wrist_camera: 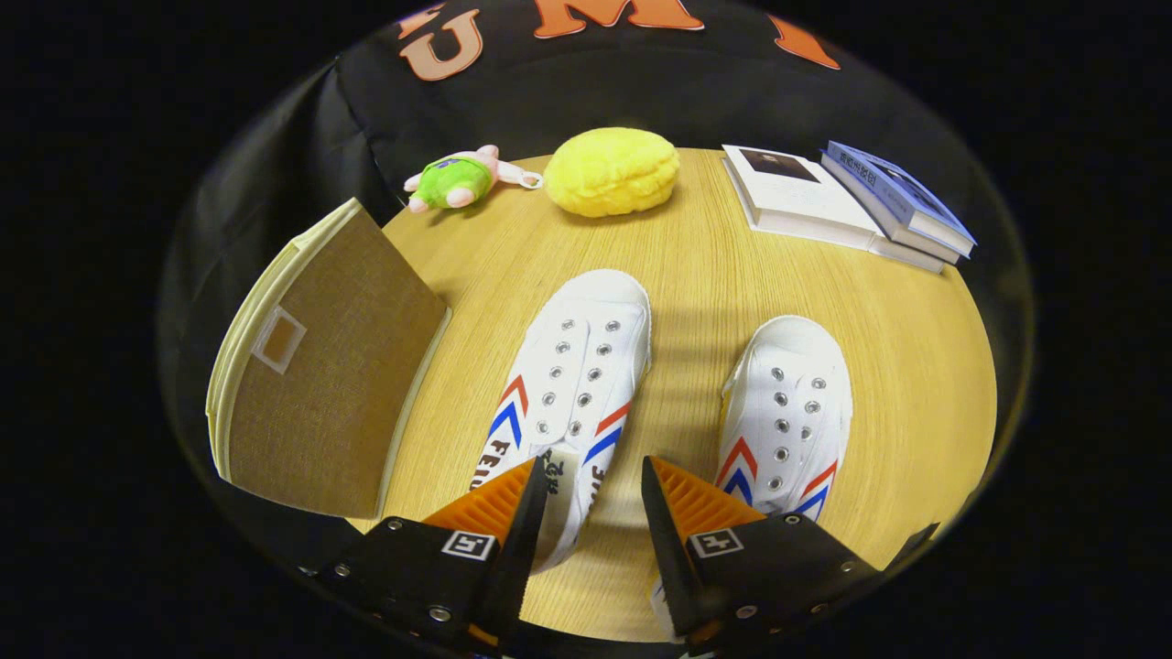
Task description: Open the storage box then place both shoes into the box .Put the left shoe in first, then the right shoe, with the right side of both shoes facing outward in a uniform manner.
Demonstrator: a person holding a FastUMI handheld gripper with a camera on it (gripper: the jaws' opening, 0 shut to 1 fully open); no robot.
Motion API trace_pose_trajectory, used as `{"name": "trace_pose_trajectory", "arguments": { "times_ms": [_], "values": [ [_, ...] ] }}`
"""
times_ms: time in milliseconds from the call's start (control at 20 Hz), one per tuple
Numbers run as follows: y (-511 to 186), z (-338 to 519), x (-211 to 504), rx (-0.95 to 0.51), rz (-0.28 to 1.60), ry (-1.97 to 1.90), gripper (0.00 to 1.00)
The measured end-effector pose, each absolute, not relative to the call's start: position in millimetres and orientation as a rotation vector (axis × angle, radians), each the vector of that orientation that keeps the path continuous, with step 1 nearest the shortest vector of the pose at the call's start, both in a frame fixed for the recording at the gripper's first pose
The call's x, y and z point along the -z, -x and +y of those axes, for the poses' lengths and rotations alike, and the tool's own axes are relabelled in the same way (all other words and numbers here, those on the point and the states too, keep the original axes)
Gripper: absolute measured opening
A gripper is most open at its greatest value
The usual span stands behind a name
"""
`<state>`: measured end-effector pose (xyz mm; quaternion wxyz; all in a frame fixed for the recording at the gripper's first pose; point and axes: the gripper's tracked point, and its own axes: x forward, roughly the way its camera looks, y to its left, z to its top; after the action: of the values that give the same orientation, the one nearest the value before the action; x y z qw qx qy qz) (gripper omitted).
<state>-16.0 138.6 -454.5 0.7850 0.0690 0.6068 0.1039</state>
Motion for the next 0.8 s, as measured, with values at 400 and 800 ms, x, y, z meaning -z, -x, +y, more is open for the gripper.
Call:
{"name": "trace_pose_trajectory", "arguments": {
  "times_ms": [400, 800],
  "values": [
    [6.1, 149.5, 467.7, -0.197, 1.304, -0.285, 0.18],
    [-8.6, 159.4, 430.9, -0.195, 1.228, -0.453, 0.05]
  ]
}}
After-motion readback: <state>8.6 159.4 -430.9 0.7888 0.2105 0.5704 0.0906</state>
